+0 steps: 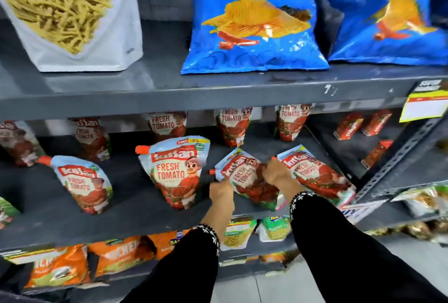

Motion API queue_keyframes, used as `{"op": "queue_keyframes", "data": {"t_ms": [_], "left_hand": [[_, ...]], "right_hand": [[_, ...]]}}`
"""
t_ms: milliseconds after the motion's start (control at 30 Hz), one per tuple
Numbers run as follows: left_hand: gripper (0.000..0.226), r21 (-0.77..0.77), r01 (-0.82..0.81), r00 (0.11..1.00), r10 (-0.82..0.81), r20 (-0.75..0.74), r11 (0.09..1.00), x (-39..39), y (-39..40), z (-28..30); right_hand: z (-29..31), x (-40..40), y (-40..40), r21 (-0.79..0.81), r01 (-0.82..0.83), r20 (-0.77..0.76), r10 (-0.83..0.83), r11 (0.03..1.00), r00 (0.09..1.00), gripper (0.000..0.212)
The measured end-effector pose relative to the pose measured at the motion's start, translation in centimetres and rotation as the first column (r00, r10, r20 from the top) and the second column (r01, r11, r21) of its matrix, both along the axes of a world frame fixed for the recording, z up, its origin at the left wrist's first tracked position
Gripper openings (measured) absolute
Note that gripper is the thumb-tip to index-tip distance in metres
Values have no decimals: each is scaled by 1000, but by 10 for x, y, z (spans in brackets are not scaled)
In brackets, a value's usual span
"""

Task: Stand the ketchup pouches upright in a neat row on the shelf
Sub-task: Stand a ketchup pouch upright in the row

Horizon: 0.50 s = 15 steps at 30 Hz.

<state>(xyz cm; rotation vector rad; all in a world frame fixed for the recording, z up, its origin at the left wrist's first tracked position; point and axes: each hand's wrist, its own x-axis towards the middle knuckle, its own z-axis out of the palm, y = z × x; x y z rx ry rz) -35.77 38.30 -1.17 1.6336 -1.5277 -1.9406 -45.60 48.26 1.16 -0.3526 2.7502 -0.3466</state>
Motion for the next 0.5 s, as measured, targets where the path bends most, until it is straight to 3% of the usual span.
{"op": "queue_keyframes", "data": {"t_ms": [100,167,233,300,400,500], "left_hand": [[40,93,42,999,-41,-18,995,-22,7,-9],[38,64,-22,1000,22,-5,998,-28,9,-15],[34,-76,-118,987,125,99,990,-31,15,-17],[29,-228,-137,980,165,110,964,-32,24,-12],[23,-346,-201,974,224,27,916,-37,33,2],[19,-479,-240,971,212,-111,845,-43,31,22]], "right_hand": [[-5,-27,10,-59,-58,165,67,997,984,33],[-8,-35,11,-189,23,298,35,982,954,18],[-12,-44,13,-285,103,325,-5,953,946,32],[-19,-53,19,-380,156,346,-16,912,938,32],[-28,-52,33,-568,196,370,36,800,928,16],[-24,-41,39,-735,262,396,82,625,914,33]]}}
